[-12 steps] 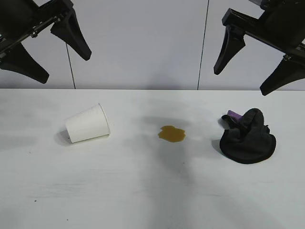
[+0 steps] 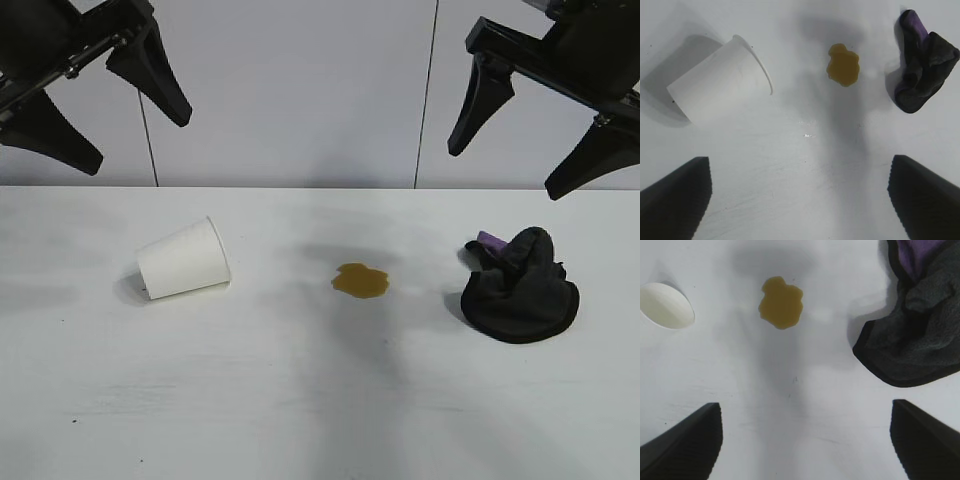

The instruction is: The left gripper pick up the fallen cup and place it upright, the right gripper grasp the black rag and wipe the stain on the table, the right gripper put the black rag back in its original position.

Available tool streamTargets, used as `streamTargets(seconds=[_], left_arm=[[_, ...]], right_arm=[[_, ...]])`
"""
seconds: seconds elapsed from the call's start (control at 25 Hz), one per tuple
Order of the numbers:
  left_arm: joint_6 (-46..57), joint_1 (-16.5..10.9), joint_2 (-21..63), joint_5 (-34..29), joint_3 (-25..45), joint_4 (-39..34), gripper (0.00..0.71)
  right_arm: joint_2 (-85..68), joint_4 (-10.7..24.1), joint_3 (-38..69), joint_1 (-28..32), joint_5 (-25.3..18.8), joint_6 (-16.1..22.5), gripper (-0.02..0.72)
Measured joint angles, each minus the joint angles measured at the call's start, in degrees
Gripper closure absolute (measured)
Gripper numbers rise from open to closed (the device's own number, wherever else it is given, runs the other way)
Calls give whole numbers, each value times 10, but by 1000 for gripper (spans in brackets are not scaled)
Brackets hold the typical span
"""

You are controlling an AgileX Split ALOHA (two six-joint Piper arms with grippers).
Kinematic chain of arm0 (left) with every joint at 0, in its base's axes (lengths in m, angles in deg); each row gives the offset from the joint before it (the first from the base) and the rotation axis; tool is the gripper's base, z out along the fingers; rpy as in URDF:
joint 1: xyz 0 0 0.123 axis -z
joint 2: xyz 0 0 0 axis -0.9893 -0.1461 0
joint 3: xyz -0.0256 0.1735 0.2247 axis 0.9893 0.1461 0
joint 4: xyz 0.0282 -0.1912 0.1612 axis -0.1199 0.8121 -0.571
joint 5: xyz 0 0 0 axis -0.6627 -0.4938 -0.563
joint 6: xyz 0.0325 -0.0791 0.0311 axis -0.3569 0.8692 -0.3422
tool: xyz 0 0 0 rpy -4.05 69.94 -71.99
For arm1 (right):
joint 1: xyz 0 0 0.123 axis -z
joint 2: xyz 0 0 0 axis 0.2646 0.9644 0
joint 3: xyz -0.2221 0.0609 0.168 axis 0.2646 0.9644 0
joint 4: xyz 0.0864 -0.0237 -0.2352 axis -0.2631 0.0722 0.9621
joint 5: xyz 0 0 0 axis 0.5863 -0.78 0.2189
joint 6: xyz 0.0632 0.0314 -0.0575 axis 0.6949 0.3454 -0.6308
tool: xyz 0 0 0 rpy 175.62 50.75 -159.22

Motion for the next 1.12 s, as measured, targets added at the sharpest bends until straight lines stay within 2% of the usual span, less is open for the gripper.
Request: streamTargets(seconds=[0.4, 0.52, 0.6, 0.72, 0.92, 1.0, 1.12], left_arm=[[-4, 0, 0, 62, -1, 1, 20], [-101, 2, 0, 18, -22, -17, 20], [-207, 15, 0, -27, -32, -47, 20], [-301, 57, -2, -50, -33, -135, 20], [-296, 111, -52, -14, -33, -244, 20], [-287, 123, -77, 11, -35, -265, 20], [-281, 126, -108, 28, -47, -273, 20]], right_arm=[[0, -1, 0, 0, 0, 0, 73], [0, -1, 0, 0, 0, -4, 73], [0, -1, 0, 0, 0, -11, 73], [0, -1, 0, 0, -1, -18, 73], [0, -3, 0, 0, -8, -22, 73], [0, -3, 0, 0, -11, -24, 73], [0, -4, 0, 0, -14, -24, 73]])
